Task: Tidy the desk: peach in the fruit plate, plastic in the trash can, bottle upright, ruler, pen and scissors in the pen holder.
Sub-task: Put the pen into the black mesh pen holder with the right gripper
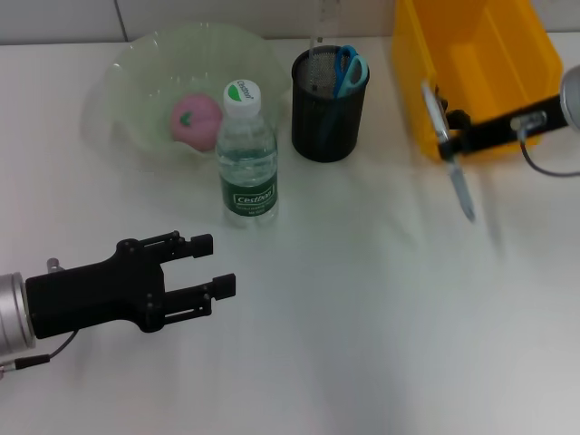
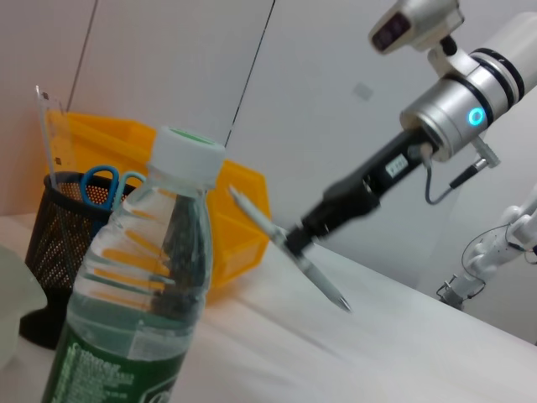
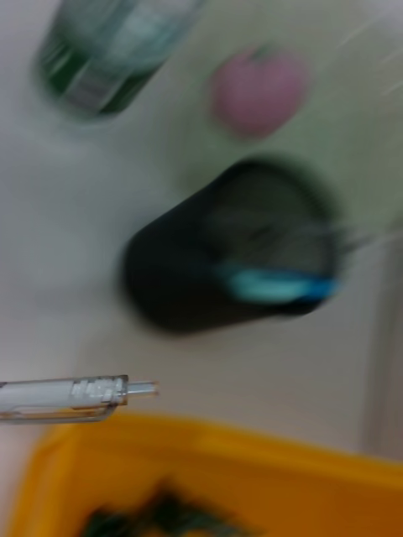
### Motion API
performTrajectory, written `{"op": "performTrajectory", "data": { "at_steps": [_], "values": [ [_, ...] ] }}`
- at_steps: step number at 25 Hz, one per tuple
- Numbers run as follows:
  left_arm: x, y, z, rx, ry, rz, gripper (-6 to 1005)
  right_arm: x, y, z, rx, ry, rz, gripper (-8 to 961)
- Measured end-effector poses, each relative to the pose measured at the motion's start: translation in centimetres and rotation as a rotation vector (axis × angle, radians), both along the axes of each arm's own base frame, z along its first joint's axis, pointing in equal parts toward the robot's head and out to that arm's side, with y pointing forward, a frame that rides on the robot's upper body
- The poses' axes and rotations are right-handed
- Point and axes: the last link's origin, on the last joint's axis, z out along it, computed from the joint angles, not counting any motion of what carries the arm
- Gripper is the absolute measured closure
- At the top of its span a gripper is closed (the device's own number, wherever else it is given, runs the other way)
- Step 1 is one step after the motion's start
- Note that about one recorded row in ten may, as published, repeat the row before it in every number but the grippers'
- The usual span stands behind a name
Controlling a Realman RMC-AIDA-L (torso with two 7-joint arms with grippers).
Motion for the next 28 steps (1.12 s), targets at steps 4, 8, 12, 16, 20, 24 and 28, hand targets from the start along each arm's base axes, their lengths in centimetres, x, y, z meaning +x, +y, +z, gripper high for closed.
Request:
{"op": "performTrajectory", "data": {
  "at_steps": [4,8,12,16,20,24,28],
  "values": [
    [0.0,-0.1,-0.2,-0.005,-0.006,0.004,258,0.2,1.0,0.4,0.142,0.202,0.108,827],
    [0.1,-0.1,-0.3,-0.006,-0.007,0.004,256,0.1,1.7,-0.5,0.207,0.320,0.208,827],
    [0.3,-0.1,-0.5,-0.013,-0.014,-0.003,254,0.2,3.3,-2.3,0.325,0.538,0.317,820],
    [0.5,-0.1,-0.6,-0.019,-0.017,-0.006,253,0.0,4.4,-3.0,0.401,0.613,0.367,810],
    [0.6,0.0,-0.6,-0.019,-0.017,-0.007,251,0.3,5.4,-4.6,0.470,0.617,0.402,800],
    [0.7,0.1,-0.7,-0.019,-0.019,-0.009,250,0.7,5.8,-6.5,0.456,0.553,0.425,790],
    [0.7,0.1,-0.7,-0.019,-0.020,-0.006,248,0.8,5.8,-6.9,0.451,0.539,0.421,781]
  ]
}}
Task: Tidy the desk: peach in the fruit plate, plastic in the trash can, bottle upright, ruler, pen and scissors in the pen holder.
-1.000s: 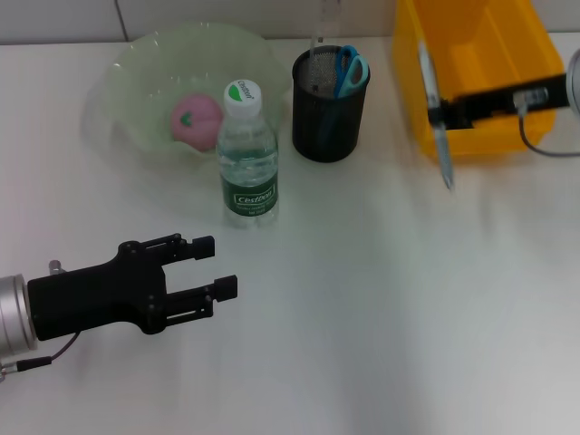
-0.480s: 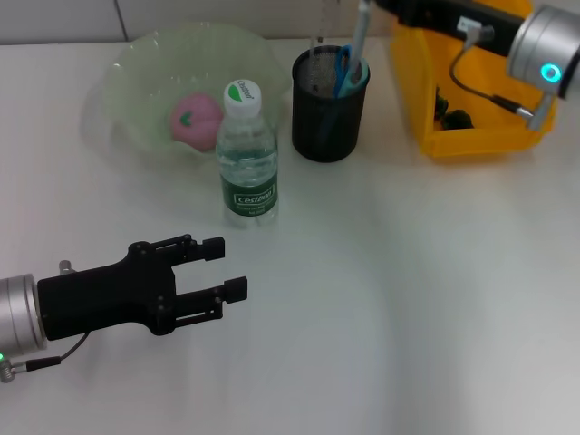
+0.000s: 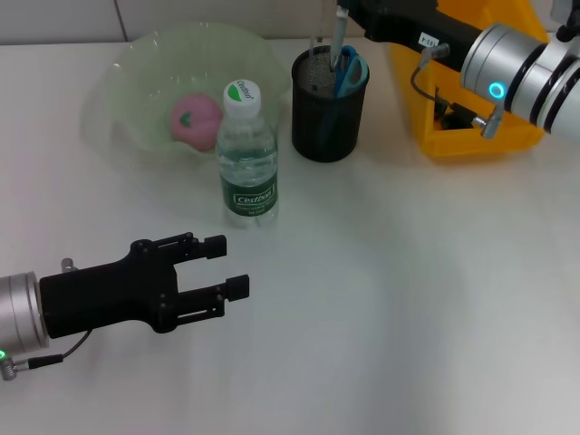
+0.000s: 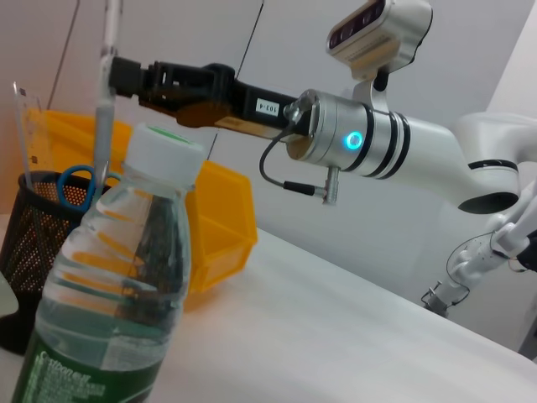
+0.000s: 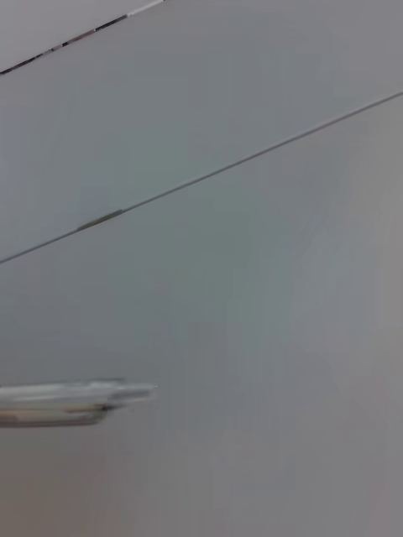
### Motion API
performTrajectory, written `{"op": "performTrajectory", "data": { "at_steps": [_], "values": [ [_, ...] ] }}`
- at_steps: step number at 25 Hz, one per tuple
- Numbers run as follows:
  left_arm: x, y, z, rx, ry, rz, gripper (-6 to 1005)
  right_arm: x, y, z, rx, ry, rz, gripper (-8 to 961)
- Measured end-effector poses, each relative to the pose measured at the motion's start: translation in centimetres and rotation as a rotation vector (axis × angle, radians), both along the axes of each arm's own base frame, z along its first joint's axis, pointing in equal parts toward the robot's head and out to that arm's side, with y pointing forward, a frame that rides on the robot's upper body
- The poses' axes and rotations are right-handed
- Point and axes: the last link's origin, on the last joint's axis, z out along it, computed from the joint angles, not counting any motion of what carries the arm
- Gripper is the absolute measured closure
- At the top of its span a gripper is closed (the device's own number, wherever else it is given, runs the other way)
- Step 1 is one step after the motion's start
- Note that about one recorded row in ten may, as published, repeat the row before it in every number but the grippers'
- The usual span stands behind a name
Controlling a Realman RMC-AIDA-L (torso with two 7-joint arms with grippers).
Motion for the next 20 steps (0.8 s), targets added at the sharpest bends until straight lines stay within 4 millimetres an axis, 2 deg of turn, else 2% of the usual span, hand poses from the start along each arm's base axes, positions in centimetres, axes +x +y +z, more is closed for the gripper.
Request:
{"op": "performTrajectory", "data": {
  "at_steps": [6,10,15,16,17,20],
  "values": [
    [0.1,0.0,-0.1,-0.004,-0.003,0.002,246,0.3,-0.2,0.0,-0.002,0.004,-0.005,766],
    [0.0,-0.2,-0.2,-0.009,-0.008,0.007,244,0.2,-0.6,0.1,-0.012,0.017,0.019,591],
    [0.0,-0.4,-0.2,-0.013,-0.016,0.010,242,0.4,-2.3,1.0,-0.057,0.052,0.103,386],
    [-0.1,-0.5,-0.1,-0.016,-0.021,0.009,242,1.0,-3.6,1.6,-0.106,0.039,0.141,346],
    [-0.1,-0.5,-0.1,-0.016,-0.021,0.009,241,1.0,-3.6,1.6,-0.106,0.039,0.141,297],
    [-0.1,-1.0,0.2,-0.028,-0.036,0.002,240,2.0,-6.7,2.6,-0.190,0.021,0.235,151]
  ]
}}
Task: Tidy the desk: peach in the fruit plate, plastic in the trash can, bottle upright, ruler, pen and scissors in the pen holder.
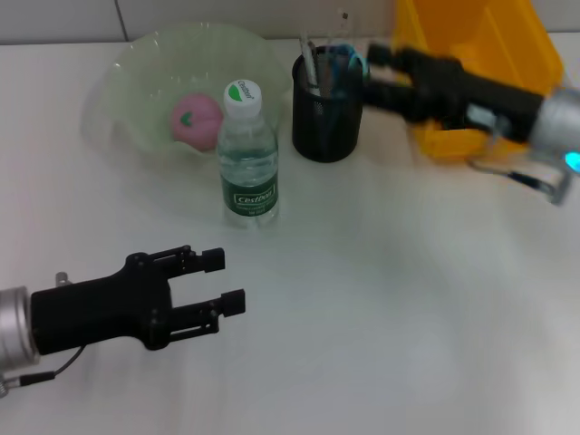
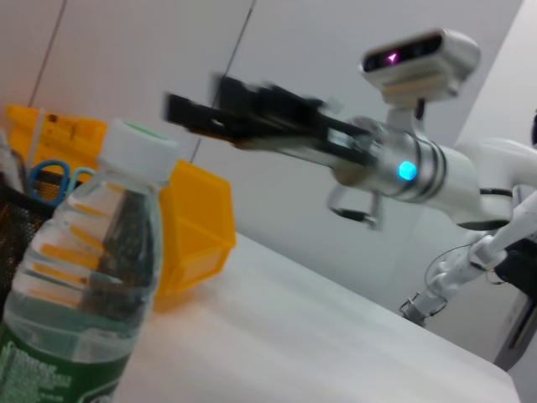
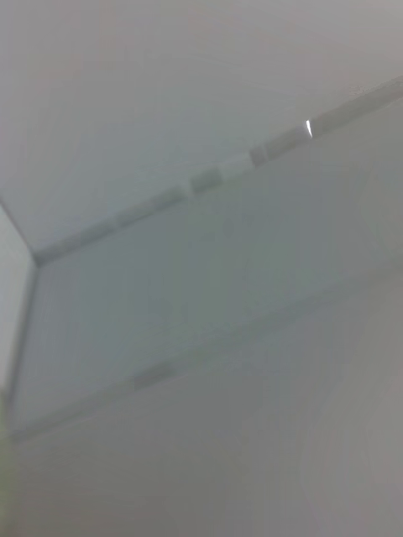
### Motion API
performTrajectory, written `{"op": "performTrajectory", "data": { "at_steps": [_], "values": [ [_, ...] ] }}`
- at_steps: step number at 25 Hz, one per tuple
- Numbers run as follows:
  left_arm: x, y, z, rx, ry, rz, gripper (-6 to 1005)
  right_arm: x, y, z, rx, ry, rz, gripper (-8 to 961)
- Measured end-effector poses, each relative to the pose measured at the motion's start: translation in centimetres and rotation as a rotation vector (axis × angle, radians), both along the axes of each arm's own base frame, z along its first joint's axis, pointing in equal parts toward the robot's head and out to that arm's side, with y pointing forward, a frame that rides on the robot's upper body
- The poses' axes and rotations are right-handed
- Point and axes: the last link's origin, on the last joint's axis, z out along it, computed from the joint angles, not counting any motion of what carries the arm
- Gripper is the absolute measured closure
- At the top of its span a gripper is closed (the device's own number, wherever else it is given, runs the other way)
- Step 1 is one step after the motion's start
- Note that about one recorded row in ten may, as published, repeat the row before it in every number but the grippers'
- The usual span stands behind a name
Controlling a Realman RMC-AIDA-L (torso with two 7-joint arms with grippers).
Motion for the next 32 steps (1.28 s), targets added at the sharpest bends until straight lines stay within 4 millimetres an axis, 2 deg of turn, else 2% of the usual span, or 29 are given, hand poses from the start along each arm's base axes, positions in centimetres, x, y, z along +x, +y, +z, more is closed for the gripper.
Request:
{"op": "performTrajectory", "data": {
  "at_steps": [1,2,5,6,7,11,21,32],
  "values": [
    [-0.2,-0.2,0.2,-0.001,0.000,0.001,239,1.0,-2.3,1.2,-0.042,0.009,0.069,151],
    [-0.4,-0.5,0.3,0.000,0.000,0.004,239,1.0,-2.3,1.2,-0.042,0.009,0.069,151],
    [-0.8,-0.9,0.8,-0.003,-0.003,0.003,238,3.1,-6.2,2.7,-0.122,0.005,0.173,151],
    [-0.7,-1.1,1.1,-0.013,-0.011,-0.011,237,4.1,-8.1,3.1,-0.182,-0.016,0.223,151],
    [-0.7,-1.1,1.1,-0.013,-0.011,-0.011,237,4.1,-8.1,3.1,-0.182,-0.016,0.223,151],
    [-0.4,-1.6,1.4,-0.019,-0.027,-0.061,235,5.7,-11.6,1.9,-0.328,-0.076,0.286,151],
    [-0.3,-2.0,1.3,-0.003,-0.029,-0.101,233,6.4,-12.8,0.9,-0.333,-0.067,0.314,151],
    [-0.3,-1.9,1.2,0.000,-0.026,-0.099,234,6.3,-12.6,1.0,-0.305,-0.056,0.310,151]
  ]
}}
